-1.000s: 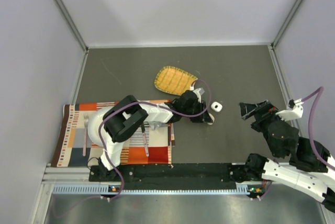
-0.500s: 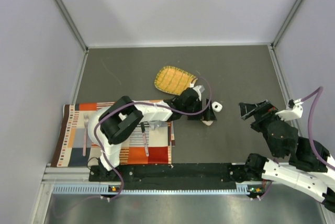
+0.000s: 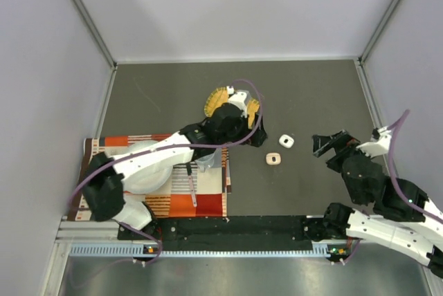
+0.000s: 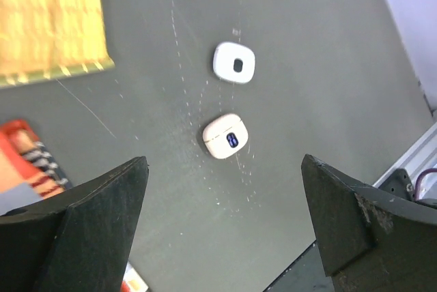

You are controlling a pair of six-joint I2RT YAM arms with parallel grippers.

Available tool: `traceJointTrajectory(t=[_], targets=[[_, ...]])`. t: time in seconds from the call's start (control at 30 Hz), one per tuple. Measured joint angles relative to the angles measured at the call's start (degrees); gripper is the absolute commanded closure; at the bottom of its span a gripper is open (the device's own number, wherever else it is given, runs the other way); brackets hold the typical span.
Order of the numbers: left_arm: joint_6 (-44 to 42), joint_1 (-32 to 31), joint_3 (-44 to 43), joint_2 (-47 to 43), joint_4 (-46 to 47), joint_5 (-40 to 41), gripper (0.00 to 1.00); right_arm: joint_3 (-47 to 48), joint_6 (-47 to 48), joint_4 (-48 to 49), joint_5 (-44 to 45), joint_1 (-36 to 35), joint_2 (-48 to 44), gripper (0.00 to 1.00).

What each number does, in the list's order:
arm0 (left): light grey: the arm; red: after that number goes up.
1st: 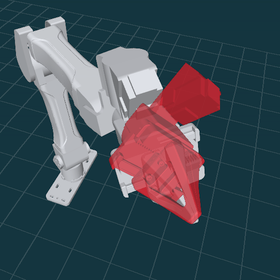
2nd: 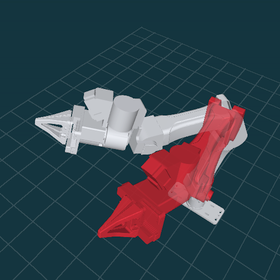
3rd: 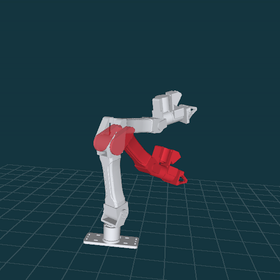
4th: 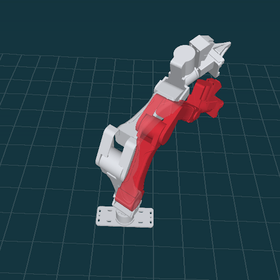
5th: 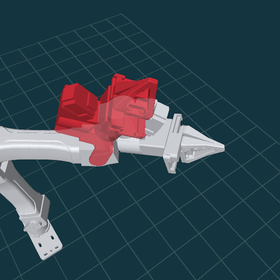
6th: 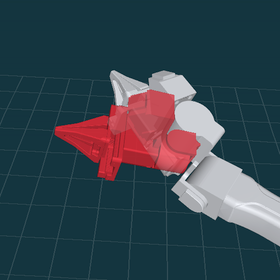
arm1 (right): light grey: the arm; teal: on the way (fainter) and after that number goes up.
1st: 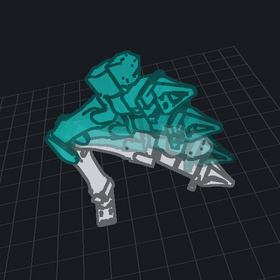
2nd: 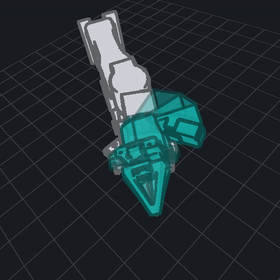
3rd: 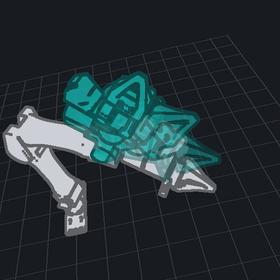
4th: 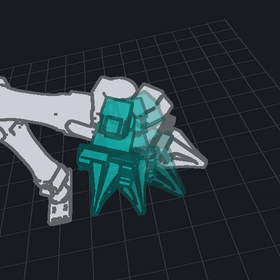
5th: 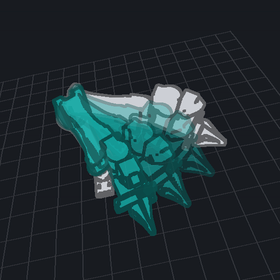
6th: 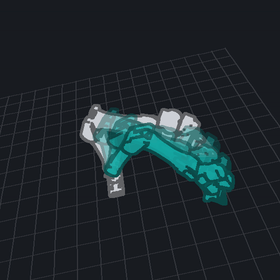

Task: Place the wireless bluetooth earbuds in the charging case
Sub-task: Reset both arms

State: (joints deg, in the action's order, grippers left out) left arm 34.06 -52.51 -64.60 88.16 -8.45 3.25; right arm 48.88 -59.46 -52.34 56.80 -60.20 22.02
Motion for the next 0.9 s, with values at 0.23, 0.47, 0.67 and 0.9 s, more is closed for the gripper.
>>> traceJointTrajectory(t=[0.23,0.47,0.67,0.9], targets=[[-3.13,-0.26,-3.02,-9.22,-8.28,9.97,0.01,0.83,9.49,0.17,-0.09,1.38,11.63,0.01],[-3.96,-0.26,5.11,-23.02,-11.98,14.53,0.01,0.17,20.9,6.86,-18.34,24.37,22.51,0.01],[-4.72,-0.26,10.34,-36.83,-13.11,19.82,0.01,-0.94,26.32,14.84,-36.06,43.93,27.3,0.01],[-7.23,-0.26,14.64,-50.12,-14.73,25.11,0.01,-2.4,30.6,21.09,-33.73,47.58,30.64,0.01]])
